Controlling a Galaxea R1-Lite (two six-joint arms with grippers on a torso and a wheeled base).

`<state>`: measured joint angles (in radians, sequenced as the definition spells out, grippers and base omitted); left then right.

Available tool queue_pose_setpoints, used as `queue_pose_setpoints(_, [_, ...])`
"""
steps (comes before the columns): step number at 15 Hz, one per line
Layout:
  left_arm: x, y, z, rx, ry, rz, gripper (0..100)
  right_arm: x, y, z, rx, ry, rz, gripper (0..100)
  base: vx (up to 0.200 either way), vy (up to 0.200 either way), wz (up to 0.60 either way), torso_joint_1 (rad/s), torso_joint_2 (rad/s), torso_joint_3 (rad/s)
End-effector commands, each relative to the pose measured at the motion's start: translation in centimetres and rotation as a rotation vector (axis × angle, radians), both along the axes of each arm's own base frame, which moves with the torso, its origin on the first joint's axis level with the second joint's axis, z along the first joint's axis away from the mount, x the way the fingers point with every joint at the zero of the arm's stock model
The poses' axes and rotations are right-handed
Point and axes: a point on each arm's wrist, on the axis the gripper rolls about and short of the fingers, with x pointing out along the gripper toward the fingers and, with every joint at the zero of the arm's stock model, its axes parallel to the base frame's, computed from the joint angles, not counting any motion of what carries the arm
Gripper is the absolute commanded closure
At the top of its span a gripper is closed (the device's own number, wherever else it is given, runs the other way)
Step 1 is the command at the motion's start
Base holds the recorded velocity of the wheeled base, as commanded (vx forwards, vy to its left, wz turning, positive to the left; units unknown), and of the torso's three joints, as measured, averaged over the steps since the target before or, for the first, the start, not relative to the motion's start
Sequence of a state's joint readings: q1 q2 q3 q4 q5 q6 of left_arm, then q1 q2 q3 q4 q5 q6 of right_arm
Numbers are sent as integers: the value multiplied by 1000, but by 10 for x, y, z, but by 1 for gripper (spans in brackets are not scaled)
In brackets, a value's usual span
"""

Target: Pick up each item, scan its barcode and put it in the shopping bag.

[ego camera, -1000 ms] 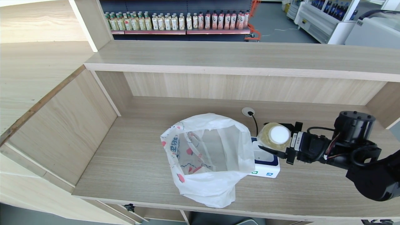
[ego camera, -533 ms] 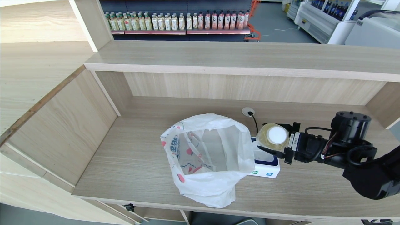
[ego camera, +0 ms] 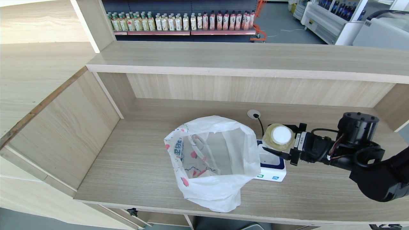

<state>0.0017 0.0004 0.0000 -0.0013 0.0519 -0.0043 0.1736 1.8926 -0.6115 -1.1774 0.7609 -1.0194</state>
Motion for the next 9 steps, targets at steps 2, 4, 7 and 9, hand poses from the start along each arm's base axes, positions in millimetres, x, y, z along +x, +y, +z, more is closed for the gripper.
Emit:
queue_pose_setpoints(2, [0, 0, 0, 0, -1, 0, 0, -28, 6, 54, 252, 103, -100, 100, 0, 0, 0, 0, 0, 0])
queue_pose_setpoints(4, [0, 0, 0, -2, -1, 0, 0, -47, 17, 83, 485, 276, -203, 100, 0, 0, 0, 0, 0, 0])
queue_pose_setpoints(7, [0, 0, 0, 0, -1, 0, 0, -64, 14, 99, 573, 501, -300, 100, 0, 0, 0, 0, 0, 0])
queue_pose_setpoints(9, [0, 0, 0, 0, -1, 0, 0, -65, 20, 102, 612, 557, -307, 100, 0, 200, 0, -2, 2, 2])
